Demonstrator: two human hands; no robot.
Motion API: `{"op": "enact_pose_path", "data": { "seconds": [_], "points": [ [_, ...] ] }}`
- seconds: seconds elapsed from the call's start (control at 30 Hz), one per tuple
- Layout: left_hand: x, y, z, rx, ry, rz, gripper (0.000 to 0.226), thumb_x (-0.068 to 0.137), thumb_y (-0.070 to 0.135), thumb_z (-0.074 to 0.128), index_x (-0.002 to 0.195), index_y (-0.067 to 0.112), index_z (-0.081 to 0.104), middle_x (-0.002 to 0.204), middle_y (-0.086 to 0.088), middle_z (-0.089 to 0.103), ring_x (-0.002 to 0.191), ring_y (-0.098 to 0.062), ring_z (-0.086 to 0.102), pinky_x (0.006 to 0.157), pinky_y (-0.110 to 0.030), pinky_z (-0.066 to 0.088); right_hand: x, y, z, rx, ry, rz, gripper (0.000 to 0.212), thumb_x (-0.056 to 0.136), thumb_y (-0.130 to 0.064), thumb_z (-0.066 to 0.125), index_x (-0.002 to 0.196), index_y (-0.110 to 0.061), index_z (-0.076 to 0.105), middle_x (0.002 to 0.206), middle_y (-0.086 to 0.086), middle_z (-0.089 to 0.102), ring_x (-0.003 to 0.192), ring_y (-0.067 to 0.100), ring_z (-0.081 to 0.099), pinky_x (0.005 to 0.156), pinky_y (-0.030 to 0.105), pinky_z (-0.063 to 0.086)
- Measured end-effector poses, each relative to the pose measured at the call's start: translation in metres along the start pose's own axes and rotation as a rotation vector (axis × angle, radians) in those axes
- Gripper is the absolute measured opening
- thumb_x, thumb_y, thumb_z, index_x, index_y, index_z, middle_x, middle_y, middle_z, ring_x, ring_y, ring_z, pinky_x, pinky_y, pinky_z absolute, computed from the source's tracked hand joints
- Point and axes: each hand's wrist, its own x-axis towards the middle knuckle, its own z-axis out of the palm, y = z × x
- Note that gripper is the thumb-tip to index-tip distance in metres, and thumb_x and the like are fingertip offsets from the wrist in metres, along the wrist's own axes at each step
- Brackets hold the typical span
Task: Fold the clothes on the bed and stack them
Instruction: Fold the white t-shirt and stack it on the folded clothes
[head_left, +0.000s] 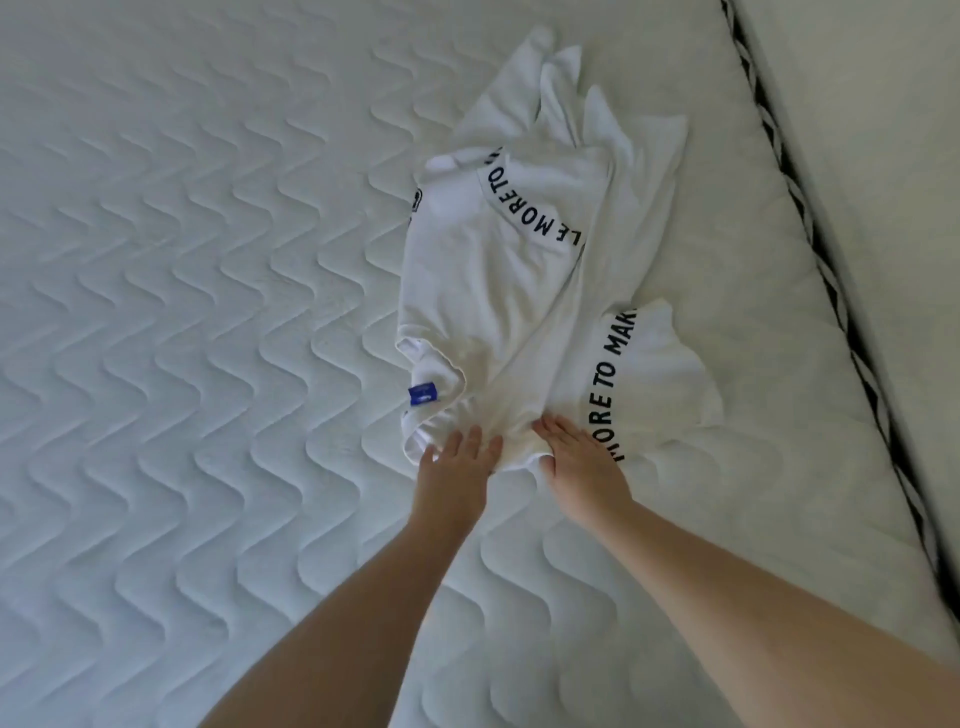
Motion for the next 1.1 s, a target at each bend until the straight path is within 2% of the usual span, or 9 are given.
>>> {"op": "enact_pose_path", "data": {
  "seconds": [0.13, 0.23, 0.4, 0.6, 0.77, 0.87, 0.97, 1.07, 1.1],
  "points": [
    [-0.091, 0.03, -0.002, -0.123, -0.058, 0.017, 0.056, 0.098, 0.011, 0.044, 0.15, 0.029, 0.034, 0.147, 0.001, 0.048, 0.13, -0.022, 0.05, 0.107, -0.046, 0.036, -0.085, 0.0, -0.005, -0.053, -0.061, -0.028, 0.046, 0.102, -0.027, 0.038, 0.148, -0.026, 0.038, 0.153, -0.007, 0.039, 0.141, 0.015, 0.034, 0.113, 0.03, 0.021],
    [-0.149, 0.036, -0.028, -0.256, 0.146, 0.063, 0.06, 0.067, 0.005, 0.08, 0.123, 0.023, 0.067, 0.112, 0.005, 0.071, 0.096, -0.016, 0.07, 0.075, -0.034, 0.056, -0.145, 0.0, -0.021, -0.126, -0.045, -0.104, 0.05, 0.102, -0.024, 0.038, 0.152, -0.027, 0.03, 0.159, -0.01, 0.028, 0.148, 0.015, 0.02, 0.119, 0.033, 0.012],
    [-0.219, 0.039, -0.079, -0.276, 0.293, 0.018, 0.044, 0.054, -0.003, 0.087, 0.09, 0.018, 0.072, 0.072, 0.005, 0.066, 0.058, -0.017, 0.063, 0.066, -0.027, 0.053, -0.212, -0.033, -0.078, -0.108, 0.09, -0.197, 0.053, 0.096, -0.019, 0.052, 0.148, -0.021, 0.041, 0.152, -0.007, 0.042, 0.144, 0.019, 0.033, 0.116, 0.036, 0.024],
    [-0.275, 0.048, -0.145, -0.436, 0.528, -0.085, 0.023, 0.077, -0.008, 0.07, 0.095, 0.006, 0.066, 0.089, -0.008, 0.069, 0.073, -0.031, 0.065, 0.07, -0.037, 0.053, -0.254, -0.075, -0.148, -0.075, 0.134, -0.231, 0.05, 0.101, -0.023, 0.041, 0.15, -0.03, 0.033, 0.151, -0.016, 0.039, 0.144, 0.009, 0.026, 0.114, 0.027, 0.015],
    [-0.317, 0.057, -0.226, -0.424, 0.715, -0.057, 0.01, 0.087, 0.003, 0.064, 0.097, 0.006, 0.065, 0.088, -0.006, 0.071, 0.073, -0.029, 0.068, 0.052, -0.032, 0.052, -0.293, -0.099, -0.203, 0.132, 0.162, -0.216, 0.036, 0.093, -0.013, 0.05, 0.12, -0.029, 0.066, 0.096, -0.004, 0.072, 0.094, 0.019, 0.065, 0.075, 0.021, 0.036],
    [-0.332, 0.065, -0.276, -0.345, 0.823, 0.008, 0.024, 0.092, 0.018, 0.048, 0.099, 0.007, 0.067, 0.09, -0.003, 0.071, 0.07, -0.025, 0.068, 0.043, -0.033, 0.051, -0.305, -0.112, -0.234, 0.16, 0.23, -0.296, 0.038, 0.089, -0.014, 0.057, 0.124, -0.027, 0.064, 0.111, -0.008, 0.07, 0.104, 0.014, 0.062, 0.083, 0.015, 0.035],
    [-0.343, 0.071, -0.319, -0.313, 0.854, 0.053, 0.023, 0.09, 0.015, 0.053, 0.102, 0.008, 0.071, 0.088, -0.003, 0.071, 0.062, -0.026, 0.067, 0.046, -0.035, 0.052, -0.317, -0.137, -0.261, 0.269, 0.262, -0.414, 0.039, 0.089, -0.031, 0.064, 0.128, -0.027, 0.059, 0.117, -0.017, 0.064, 0.102, -0.001, 0.055, 0.084, 0.015, 0.036],
    [-0.354, 0.067, -0.344, -0.299, 0.889, 0.085, 0.025, 0.091, 0.018, 0.051, 0.102, 0.01, 0.072, 0.087, -0.001, 0.072, 0.064, -0.022, 0.066, 0.051, -0.029, 0.051, -0.325, -0.163, -0.283, 0.381, 0.294, -0.461, 0.007, 0.094, -0.03, 0.059, 0.091, -0.035, 0.063, 0.07, -0.026, 0.057, 0.067, -0.009, 0.049, 0.06, 0.016, 0.033],
    [-0.359, 0.063, -0.347, -0.35, 0.879, 0.062, 0.021, 0.092, 0.017, 0.055, 0.103, 0.013, 0.073, 0.09, 0.002, 0.072, 0.069, -0.018, 0.066, 0.056, -0.025, 0.05, -0.325, -0.169, -0.288, 0.41, 0.294, -0.448, 0.019, 0.095, -0.027, 0.058, 0.079, -0.039, 0.057, 0.062, -0.025, 0.054, 0.061, -0.008, 0.049, 0.056, 0.017, 0.032]
  ]
}}
